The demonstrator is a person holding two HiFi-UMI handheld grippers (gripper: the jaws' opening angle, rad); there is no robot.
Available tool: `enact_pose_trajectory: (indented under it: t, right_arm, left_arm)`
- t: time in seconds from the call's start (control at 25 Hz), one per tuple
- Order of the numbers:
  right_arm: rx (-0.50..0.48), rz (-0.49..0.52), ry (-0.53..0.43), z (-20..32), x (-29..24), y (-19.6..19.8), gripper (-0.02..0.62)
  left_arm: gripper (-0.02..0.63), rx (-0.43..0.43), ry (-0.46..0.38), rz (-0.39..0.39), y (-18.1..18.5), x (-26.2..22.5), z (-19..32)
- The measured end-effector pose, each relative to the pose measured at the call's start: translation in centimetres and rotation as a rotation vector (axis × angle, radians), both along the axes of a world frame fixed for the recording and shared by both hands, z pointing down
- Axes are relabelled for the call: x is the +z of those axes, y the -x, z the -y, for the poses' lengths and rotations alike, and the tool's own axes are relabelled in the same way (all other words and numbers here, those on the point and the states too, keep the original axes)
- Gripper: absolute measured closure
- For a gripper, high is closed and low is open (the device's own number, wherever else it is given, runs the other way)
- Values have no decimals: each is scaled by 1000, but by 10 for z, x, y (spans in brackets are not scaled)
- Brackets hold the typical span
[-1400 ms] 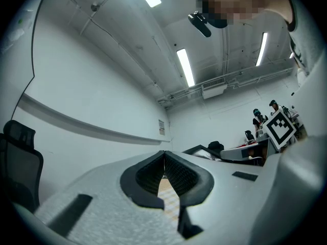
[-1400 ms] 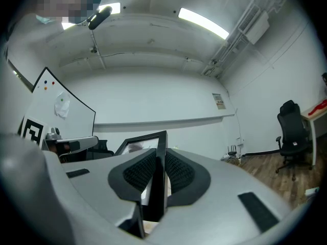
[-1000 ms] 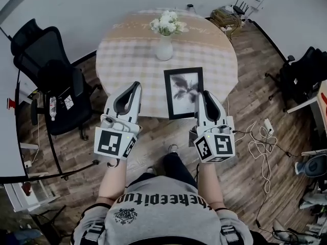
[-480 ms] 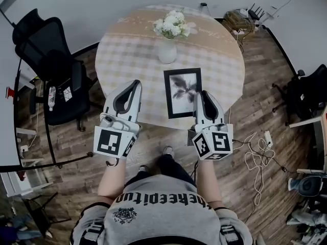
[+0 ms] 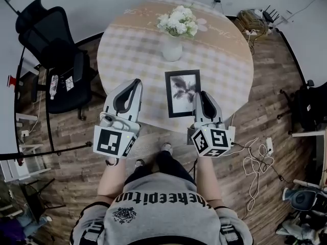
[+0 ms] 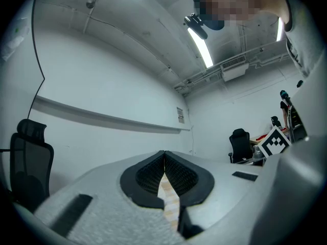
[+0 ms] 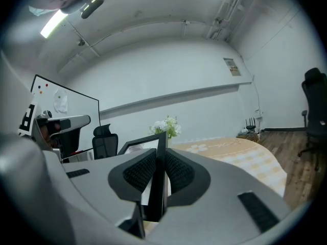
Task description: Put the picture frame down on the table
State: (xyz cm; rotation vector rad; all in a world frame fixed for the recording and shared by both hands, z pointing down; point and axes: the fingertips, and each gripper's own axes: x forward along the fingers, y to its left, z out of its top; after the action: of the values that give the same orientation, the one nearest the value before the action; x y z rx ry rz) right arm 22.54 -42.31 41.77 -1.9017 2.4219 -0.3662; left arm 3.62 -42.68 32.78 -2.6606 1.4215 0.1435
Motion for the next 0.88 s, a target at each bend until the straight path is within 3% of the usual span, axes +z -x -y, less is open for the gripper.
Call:
enact_pose_trajectory:
  t: [0.64,0.76,0.88]
  right_arm:
    - [-48,18,254,25,123,-9,538]
    - [-35,13,310,26,150,-11,585]
    - [-28,-12,363,28,175,-11,591]
  left_arm:
    - [591,-89,97,44,-1,41,15]
    - [591,-95,111,51,-3,48,18]
    - [591,-100,126,56,1,55,21]
